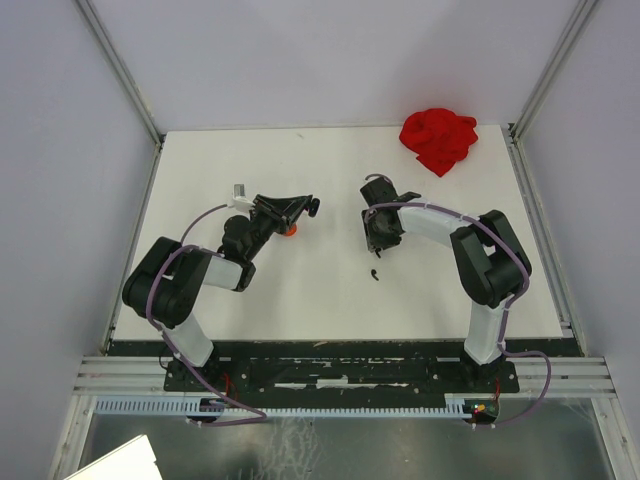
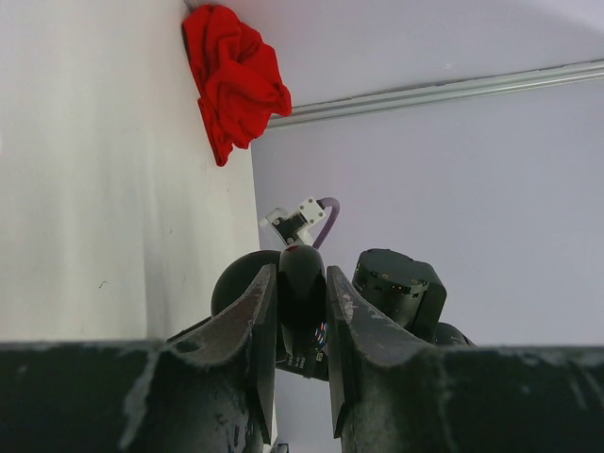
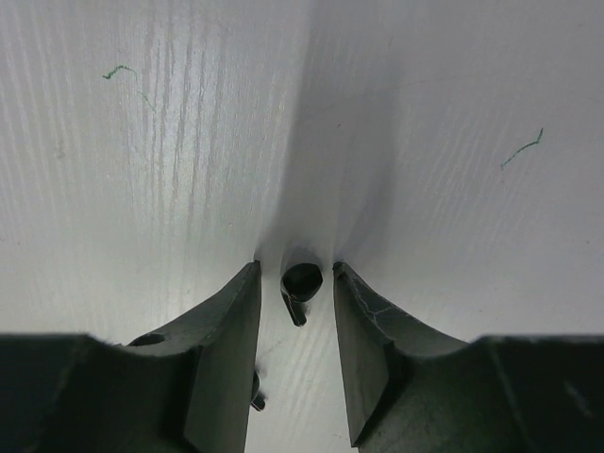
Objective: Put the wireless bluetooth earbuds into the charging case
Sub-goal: Pick up the earbud from the center of the board.
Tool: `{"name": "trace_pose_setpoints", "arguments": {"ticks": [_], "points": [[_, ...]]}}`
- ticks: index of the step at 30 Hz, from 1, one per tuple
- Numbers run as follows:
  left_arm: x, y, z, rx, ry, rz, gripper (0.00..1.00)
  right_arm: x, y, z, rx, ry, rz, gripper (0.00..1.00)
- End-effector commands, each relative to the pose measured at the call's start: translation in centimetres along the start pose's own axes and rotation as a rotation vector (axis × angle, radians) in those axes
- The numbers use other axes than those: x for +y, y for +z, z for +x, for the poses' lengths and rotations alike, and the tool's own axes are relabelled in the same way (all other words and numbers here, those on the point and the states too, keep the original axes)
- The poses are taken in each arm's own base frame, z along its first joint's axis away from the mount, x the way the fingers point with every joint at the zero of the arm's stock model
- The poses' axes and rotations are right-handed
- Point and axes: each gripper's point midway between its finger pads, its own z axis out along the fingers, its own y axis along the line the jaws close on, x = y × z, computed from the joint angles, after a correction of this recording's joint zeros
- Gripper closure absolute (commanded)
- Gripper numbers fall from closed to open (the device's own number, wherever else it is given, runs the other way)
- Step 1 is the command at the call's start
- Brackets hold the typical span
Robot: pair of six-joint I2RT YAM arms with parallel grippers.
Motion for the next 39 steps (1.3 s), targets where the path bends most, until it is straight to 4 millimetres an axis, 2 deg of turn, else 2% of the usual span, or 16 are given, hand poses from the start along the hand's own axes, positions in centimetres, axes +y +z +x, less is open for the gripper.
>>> {"name": "trace_pose_setpoints", "arguments": {"ticks": [1,18,24,28,30,33,39], "points": [[-2.4,-0.2,-0.5,-0.013,-0.006,0.081,0.97,0.3,0.0,-1.2,-0.025,0.023,-0.019,0.56],[-2.4,-0.3,-0.5,-0.013,-0.007,0.078,0.97,0.2,0.4,-0.3,0.008,0.025,-0.027,0.66],[-2.3,-0.2,-0.5,-0.013,-0.008,0.076,0.97,-0.2,0.5,-0.1,0.023,0.020,-0.012,0.76],[-2.2,-0.1,-0.5,-0.013,-0.006,0.075,0.97,-0.2,0.2,-0.5,0.011,0.014,-0.010,0.87],[-2.0,-0.1,-0.5,-0.011,-0.007,0.071,0.97,0.0,-0.2,-1.3,-0.015,0.008,-0.015,0.89],[-2.1,0.0,-0.4,-0.007,-0.012,0.074,0.97,0.5,-1.7,-3.6,-0.099,-0.010,-0.043,0.92],[-1.8,0.1,-0.2,0.003,-0.015,0.063,0.97,2.3,-7.0,-10.0,-0.372,-0.052,-0.148,0.97]]}}
